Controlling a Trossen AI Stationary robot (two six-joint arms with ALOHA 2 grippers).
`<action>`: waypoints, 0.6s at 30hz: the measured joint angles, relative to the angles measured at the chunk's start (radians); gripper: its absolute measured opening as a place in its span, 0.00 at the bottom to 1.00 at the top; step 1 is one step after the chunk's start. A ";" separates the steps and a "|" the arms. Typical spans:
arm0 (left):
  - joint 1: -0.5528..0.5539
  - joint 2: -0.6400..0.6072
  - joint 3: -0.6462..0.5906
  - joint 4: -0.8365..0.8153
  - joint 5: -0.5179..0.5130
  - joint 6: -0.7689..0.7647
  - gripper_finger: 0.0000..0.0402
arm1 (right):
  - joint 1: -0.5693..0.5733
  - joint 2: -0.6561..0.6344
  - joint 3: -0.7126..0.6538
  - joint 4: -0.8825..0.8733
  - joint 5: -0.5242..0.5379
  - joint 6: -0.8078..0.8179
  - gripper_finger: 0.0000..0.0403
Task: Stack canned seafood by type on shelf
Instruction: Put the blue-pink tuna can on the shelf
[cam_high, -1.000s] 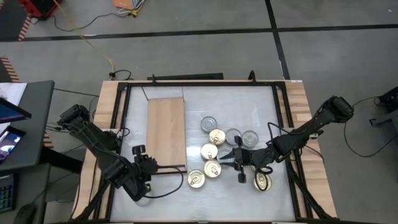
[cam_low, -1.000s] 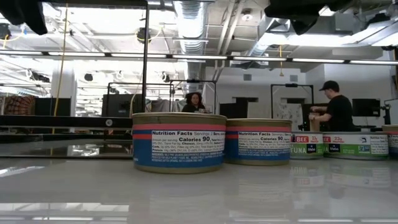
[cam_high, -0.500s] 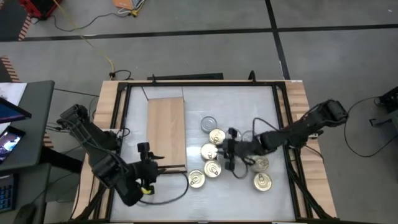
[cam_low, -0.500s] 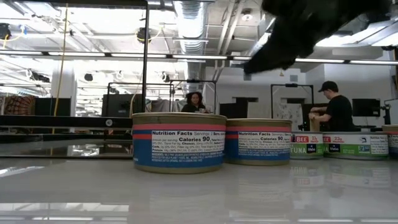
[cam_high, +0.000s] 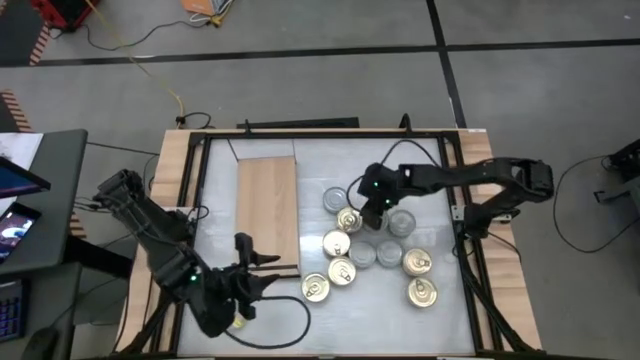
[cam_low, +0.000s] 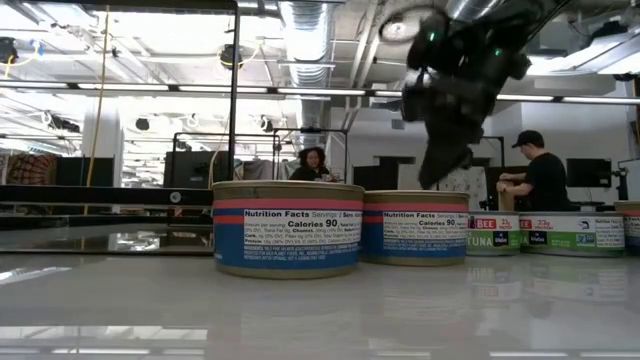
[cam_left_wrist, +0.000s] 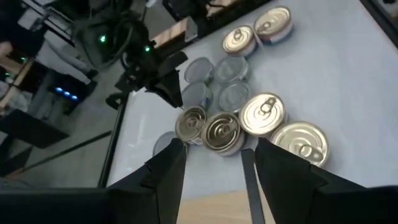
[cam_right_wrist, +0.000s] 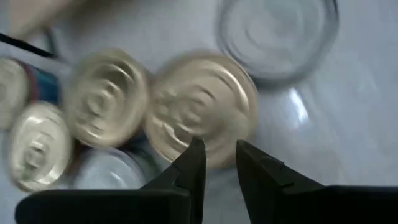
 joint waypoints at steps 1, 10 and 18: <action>0.012 0.000 0.000 0.008 0.015 0.012 0.44 | -0.016 0.014 0.000 -0.010 -0.002 -0.008 0.27; 0.127 0.000 0.000 0.189 0.248 0.197 0.42 | -0.046 0.118 0.084 -0.061 -0.033 -0.100 0.27; 0.189 0.000 -0.029 0.289 0.341 0.286 0.41 | -0.054 0.161 0.119 -0.081 -0.031 -0.139 0.25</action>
